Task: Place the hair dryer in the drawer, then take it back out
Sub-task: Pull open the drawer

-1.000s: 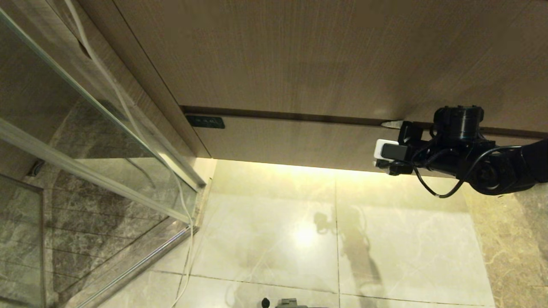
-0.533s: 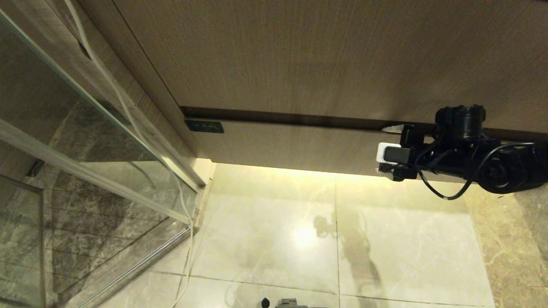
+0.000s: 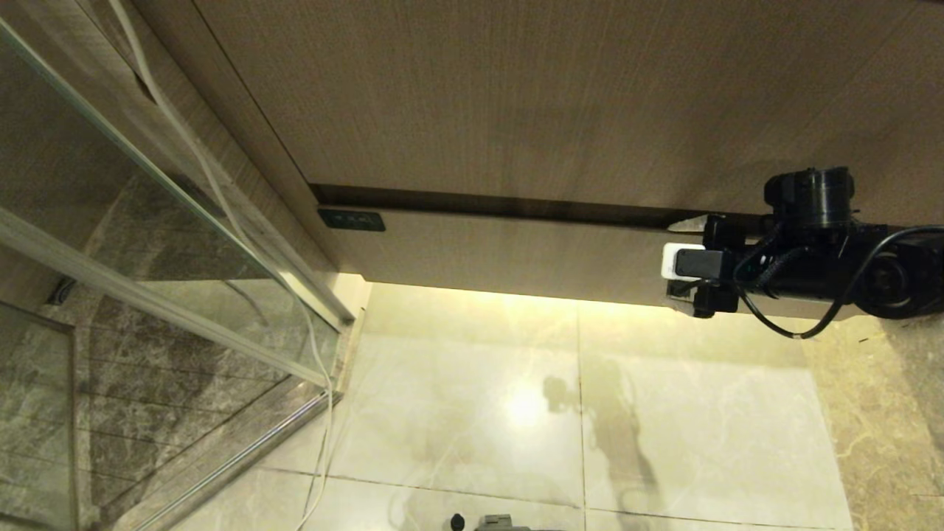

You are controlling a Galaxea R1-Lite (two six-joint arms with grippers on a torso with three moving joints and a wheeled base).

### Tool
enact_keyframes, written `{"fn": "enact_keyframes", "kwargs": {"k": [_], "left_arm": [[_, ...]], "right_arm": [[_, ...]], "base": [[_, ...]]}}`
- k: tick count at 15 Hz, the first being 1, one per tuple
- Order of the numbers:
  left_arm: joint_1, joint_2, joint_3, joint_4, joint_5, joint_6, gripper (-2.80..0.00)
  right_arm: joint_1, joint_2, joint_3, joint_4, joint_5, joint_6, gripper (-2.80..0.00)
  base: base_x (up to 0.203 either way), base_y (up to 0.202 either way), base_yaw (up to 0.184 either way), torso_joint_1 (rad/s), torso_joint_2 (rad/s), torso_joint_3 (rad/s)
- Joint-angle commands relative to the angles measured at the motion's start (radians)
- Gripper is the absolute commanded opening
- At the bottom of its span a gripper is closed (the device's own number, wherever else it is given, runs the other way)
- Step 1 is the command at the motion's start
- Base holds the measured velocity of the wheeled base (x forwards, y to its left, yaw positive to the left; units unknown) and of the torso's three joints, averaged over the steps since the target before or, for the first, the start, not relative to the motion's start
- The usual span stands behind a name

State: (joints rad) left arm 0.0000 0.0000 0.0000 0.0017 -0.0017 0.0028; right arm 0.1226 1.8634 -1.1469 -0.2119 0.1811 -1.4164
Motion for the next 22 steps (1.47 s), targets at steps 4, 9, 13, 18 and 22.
{"fn": "enact_keyframes", "kwargs": {"k": [4,9,13,18,22], "left_arm": [[0.0,0.0,0.0,0.0,0.0,0.0,0.0],[0.0,0.0,0.0,0.0,0.0,0.0,0.0],[0.0,0.0,0.0,0.0,0.0,0.0,0.0],[0.0,0.0,0.0,0.001,0.0,0.0,0.0],[0.0,0.0,0.0,0.0,0.0,0.0,0.0]], "right_arm": [[0.001,-0.101,0.087,0.011,0.004,-0.012,0.0],[0.0,-0.152,0.07,-0.001,-0.003,-0.002,0.0],[0.002,-0.15,0.067,-0.046,-0.004,0.001,0.0],[0.002,-0.07,0.069,-0.133,-0.005,0.001,0.0],[0.002,0.004,0.053,-0.219,-0.005,0.01,0.0]], "base": [[0.0,0.0,0.0,0.0,0.0,0.0],[0.0,0.0,0.0,0.0,0.0,0.0],[0.0,0.0,0.0,0.0,0.0,0.0],[0.0,0.0,0.0,0.0,0.0,0.0],[0.0,0.0,0.0,0.0,0.0,0.0]]}}
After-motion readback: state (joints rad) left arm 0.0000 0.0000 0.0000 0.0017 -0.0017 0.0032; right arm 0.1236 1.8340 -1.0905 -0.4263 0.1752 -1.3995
